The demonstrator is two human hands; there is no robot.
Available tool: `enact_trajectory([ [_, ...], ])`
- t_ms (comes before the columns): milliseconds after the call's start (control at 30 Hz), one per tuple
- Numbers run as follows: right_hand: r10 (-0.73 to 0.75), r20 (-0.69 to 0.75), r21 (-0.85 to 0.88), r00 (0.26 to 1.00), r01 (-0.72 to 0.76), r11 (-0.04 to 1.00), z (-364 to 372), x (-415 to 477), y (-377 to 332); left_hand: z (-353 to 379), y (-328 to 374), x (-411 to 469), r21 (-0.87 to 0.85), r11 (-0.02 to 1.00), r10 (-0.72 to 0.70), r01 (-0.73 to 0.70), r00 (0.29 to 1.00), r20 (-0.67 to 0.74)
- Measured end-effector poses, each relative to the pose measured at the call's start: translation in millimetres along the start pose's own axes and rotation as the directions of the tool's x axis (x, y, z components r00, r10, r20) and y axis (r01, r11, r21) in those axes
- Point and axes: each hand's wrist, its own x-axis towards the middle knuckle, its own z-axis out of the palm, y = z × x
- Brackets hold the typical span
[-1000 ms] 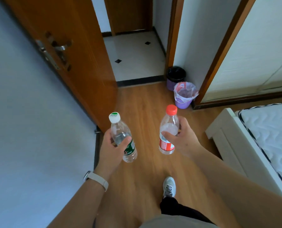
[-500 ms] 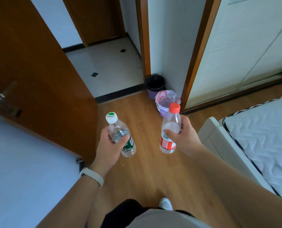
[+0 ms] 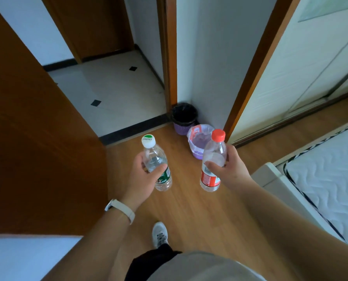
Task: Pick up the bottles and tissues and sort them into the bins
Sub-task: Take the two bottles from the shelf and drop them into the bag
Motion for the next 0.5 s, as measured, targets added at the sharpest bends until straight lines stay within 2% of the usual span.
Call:
enact_trajectory([
  [233,0.004,-0.093,-0.035,0.996,-0.007,0.999,40.2,73.3,-54.1,-55.7,1.1,114.8,0.014,0.999,0.028,-0.030,0.994,0.106],
  [500,0.073,-0.129,-0.014,0.989,-0.076,0.997,58.0,128.1,-71.3,-78.4,5.0,187.9,0.030,0.999,0.029,-0.034,0.986,0.161],
])
